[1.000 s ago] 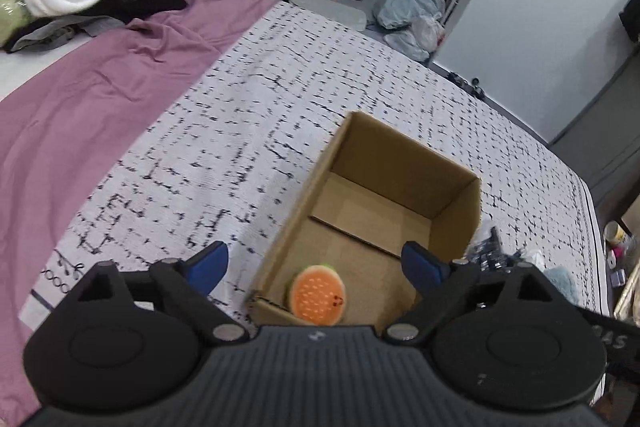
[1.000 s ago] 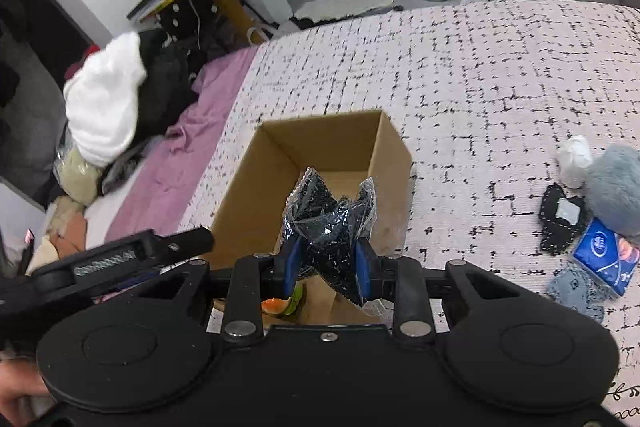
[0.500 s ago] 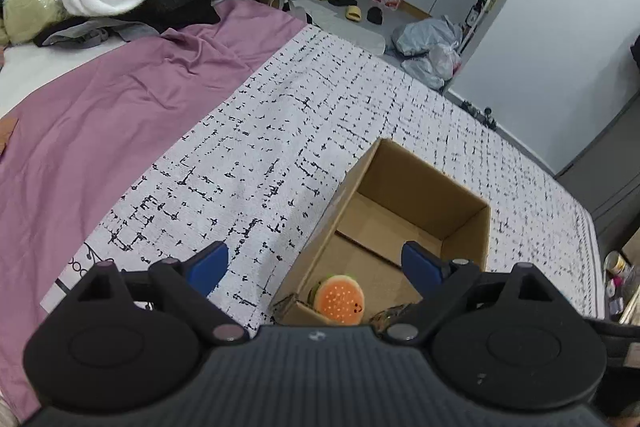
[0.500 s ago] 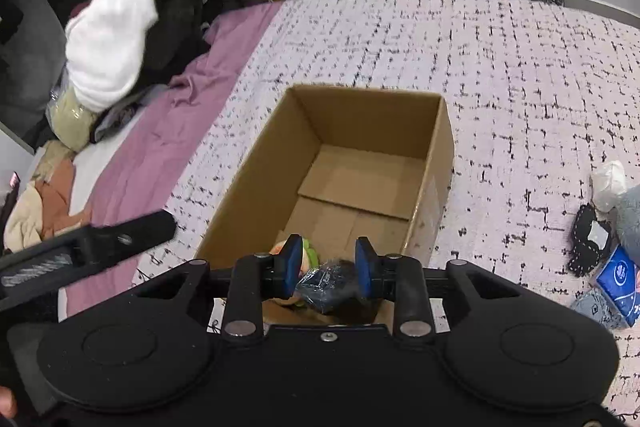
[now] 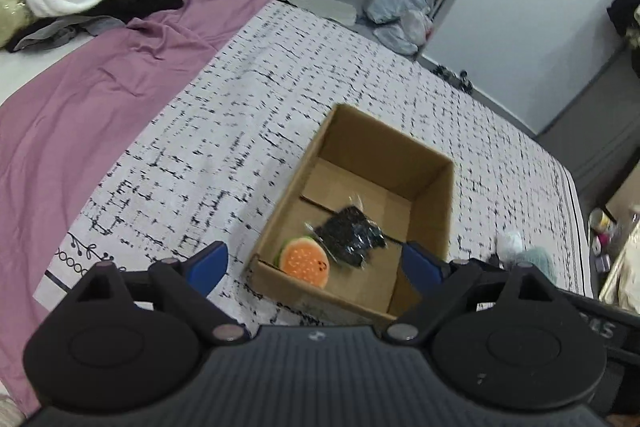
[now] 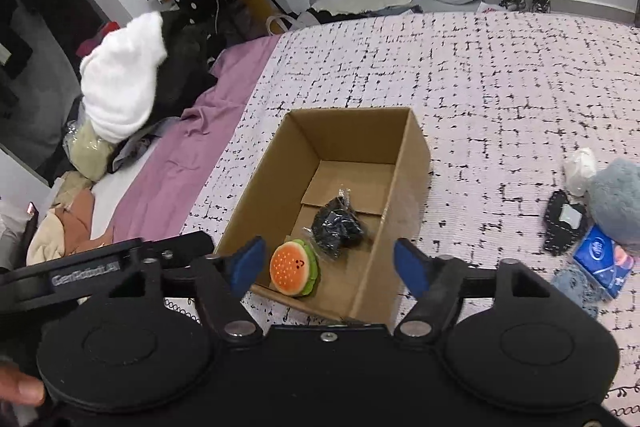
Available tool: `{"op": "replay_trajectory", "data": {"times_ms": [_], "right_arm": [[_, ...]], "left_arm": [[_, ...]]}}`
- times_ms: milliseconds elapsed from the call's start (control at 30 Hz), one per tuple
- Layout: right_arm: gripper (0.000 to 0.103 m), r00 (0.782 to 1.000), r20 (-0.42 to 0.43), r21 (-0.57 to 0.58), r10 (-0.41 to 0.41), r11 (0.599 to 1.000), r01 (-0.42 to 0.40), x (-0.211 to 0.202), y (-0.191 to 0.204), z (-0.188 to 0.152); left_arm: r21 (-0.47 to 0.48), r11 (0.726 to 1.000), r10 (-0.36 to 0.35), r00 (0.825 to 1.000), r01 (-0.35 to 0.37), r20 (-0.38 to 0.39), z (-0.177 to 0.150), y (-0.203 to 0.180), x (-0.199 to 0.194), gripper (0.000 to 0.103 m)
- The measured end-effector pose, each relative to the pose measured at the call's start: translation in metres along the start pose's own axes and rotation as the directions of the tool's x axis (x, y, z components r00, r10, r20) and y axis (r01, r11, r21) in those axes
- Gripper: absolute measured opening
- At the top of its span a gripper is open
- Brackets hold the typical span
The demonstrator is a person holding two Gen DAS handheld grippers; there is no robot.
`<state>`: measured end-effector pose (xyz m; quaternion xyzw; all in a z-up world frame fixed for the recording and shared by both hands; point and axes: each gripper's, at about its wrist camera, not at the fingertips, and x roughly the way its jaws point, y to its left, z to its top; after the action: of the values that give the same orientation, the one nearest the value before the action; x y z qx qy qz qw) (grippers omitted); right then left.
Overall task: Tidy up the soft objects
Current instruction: 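Move both tools from the box toward the remaining plush items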
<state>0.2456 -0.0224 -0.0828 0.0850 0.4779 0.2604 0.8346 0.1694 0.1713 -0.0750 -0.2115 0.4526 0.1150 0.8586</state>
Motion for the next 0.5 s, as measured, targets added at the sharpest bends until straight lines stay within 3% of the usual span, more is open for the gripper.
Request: {"op": "replay_trajectory", "data": {"times_ms": [133,233,500], "right_arm": [[0.081,1.000,0.027,0.020,0.008,1.000,-0.009,-0.016,-0.013,-0.006],[0.091,0.999,0.040,0.041,0.005,0.999,-0.006,-0.025,-0.024,-0.010],[0.096,0.998,0.064,0.079,-0.006,0.997,0.001,-0.047,-0.054,-0.021]], "left_arm": [[0.012,1.000,0.006,1.000,-0.006,-0.024,-0.004,-0.010,0.000,0.096],[0.030,1.000,0.007,1.000,-0.007,-0.021,-0.008,-0.019,-0.004,0.096],[0.064,0.998,0.012,1.000,-0.012,-0.014,-0.017,-0.043,-0.012,0.096]]}}
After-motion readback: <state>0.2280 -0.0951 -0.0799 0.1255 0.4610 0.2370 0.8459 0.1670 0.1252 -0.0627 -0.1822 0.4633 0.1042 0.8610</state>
